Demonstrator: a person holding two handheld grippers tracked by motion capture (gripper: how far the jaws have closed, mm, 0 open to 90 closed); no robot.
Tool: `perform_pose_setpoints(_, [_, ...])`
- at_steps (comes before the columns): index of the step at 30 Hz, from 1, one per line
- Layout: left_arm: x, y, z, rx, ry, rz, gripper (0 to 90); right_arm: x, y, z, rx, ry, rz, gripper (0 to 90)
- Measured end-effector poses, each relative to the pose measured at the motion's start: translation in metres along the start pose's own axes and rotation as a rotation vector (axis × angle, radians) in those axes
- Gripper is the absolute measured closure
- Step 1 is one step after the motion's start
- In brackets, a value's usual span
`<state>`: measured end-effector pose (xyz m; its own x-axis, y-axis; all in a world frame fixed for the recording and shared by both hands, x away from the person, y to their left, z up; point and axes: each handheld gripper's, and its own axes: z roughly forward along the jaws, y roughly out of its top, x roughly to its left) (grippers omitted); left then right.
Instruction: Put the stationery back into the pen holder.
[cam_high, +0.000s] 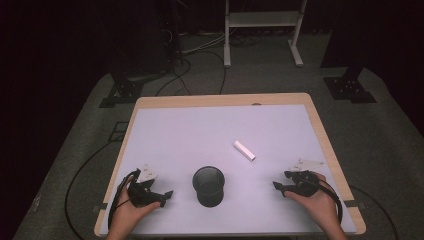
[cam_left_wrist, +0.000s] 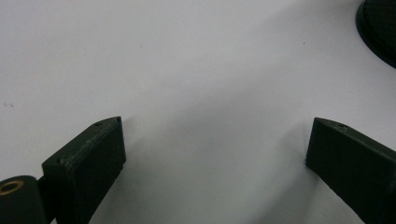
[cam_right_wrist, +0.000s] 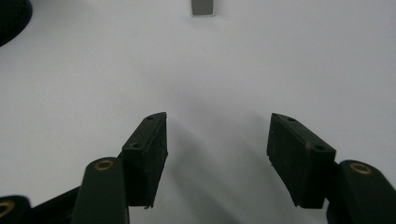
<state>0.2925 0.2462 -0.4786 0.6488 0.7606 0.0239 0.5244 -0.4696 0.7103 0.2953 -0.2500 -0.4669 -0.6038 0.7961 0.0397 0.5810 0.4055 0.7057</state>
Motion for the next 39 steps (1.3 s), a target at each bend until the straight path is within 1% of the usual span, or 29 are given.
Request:
perform_pose_setpoints(3, [0.000,0.000,0.000,0.001,-0.001,0.002,3.4,-0.001,0.004,0.001,-0.007,0.004,0.011,38.4])
perform_pose_setpoints(8, [0.000,0.000,0.000,-0.002,-0.001,-0.001,3.3,-0.002,0.014,0.003,-0.027,0.006,-0.001,39.0])
perform_pose_setpoints(16, [0.000,-0.001,0.000,-0.003,-0.001,-0.002,3.3,0.000,0.028,0.010,-0.033,0.014,-0.025,39.6])
perform_pose_setpoints(20, [0.000,-0.001,0.000,-0.003,-0.001,-0.001,3.3,0.001,0.032,0.013,-0.037,0.024,-0.020,40.0])
perform_pose_setpoints(23, [0.000,-0.001,0.000,-0.003,0.000,-0.001,3.3,0.000,0.034,0.016,-0.033,0.026,-0.030,40.0])
perform_pose_setpoints(25, [0.000,-0.001,0.000,-0.003,0.000,-0.001,3.3,0.001,0.036,0.018,-0.035,0.027,-0.027,40.1])
perform_pose_setpoints(32, [0.000,-0.001,0.000,-0.003,0.000,-0.001,3.3,0.003,0.050,0.024,-0.047,0.029,-0.035,40.6])
perform_pose_setpoints(39, [0.000,-0.001,0.000,-0.003,0.000,0.000,3.3,0.004,0.058,0.031,-0.039,0.032,-0.043,41.3])
